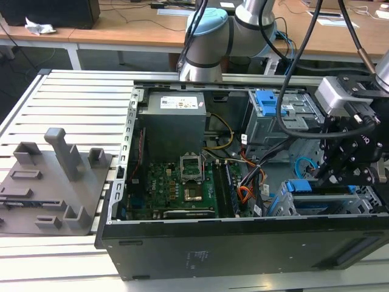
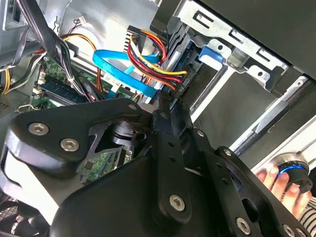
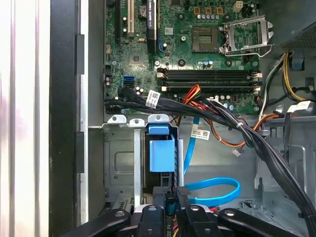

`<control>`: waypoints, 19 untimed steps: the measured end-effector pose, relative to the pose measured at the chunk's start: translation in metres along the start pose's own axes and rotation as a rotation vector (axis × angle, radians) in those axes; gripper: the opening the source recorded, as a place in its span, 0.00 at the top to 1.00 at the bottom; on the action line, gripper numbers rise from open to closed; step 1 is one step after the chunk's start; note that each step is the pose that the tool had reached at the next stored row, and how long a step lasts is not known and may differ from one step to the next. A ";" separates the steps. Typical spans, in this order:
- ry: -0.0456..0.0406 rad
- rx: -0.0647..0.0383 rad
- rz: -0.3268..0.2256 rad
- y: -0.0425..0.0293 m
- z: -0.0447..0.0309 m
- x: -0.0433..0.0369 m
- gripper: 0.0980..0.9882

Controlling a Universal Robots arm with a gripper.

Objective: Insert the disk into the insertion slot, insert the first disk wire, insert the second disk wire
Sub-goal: 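Insert the second disk wire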

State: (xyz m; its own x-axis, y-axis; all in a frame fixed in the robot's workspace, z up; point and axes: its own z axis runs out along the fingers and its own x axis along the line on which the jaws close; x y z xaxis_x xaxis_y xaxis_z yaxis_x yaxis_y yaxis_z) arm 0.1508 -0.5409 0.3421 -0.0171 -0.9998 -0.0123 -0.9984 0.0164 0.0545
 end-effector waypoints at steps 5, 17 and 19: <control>0.0005 0.000 0.000 0.0014 -0.0232 -0.0048 0.86; -0.0004 0.000 0.000 0.0163 -0.0304 -0.0052 0.99; -0.0004 0.000 0.000 0.0163 -0.0304 -0.0052 0.99</control>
State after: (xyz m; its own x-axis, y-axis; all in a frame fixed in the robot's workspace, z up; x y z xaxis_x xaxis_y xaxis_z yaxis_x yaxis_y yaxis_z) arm 0.1362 -0.5359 0.3734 -0.0170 -0.9998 -0.0127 -0.9984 0.0163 0.0545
